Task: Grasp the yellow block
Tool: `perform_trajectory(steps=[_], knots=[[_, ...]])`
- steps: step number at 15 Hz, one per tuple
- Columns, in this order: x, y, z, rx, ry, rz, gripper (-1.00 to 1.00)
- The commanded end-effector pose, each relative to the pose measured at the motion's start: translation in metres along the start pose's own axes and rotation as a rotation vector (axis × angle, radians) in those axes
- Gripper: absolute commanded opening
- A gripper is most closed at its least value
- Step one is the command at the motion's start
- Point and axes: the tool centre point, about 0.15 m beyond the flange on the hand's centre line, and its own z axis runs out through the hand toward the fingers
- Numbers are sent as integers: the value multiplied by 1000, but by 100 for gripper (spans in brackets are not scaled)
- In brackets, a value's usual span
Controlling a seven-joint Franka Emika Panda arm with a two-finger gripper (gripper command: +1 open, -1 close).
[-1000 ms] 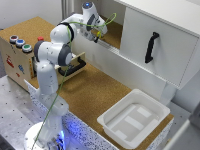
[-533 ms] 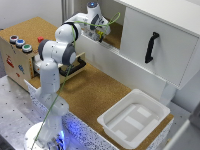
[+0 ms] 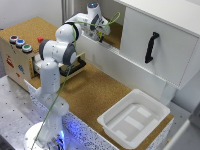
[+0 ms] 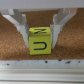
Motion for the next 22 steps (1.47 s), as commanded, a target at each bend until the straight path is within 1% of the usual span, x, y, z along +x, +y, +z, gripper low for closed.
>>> perform_trajectory(steps=[1, 3, 4, 5, 6, 9, 10, 12, 15, 16, 18, 22], knots=[[-51, -12, -51, -2, 18, -10, -100], [-86, -24, -71, 7, 38, -30, -100], [-106, -32, -83, 20, 30, -40, -100], [-123, -40, -91, 15, 32, -56, -100], [-137, -45, -98, 27, 29, -65, -100], [-182, -69, -111, 55, -8, -93, -100], [-196, -80, -114, 66, -12, -120, -100], [-220, -108, -121, 108, -25, -178, -100], [-245, -148, -124, 165, -63, -274, -100], [-256, -166, -123, 186, -91, -335, -100], [-269, -193, -118, 201, -118, -441, -100], [-263, -237, -108, 243, -101, -599, -100]])
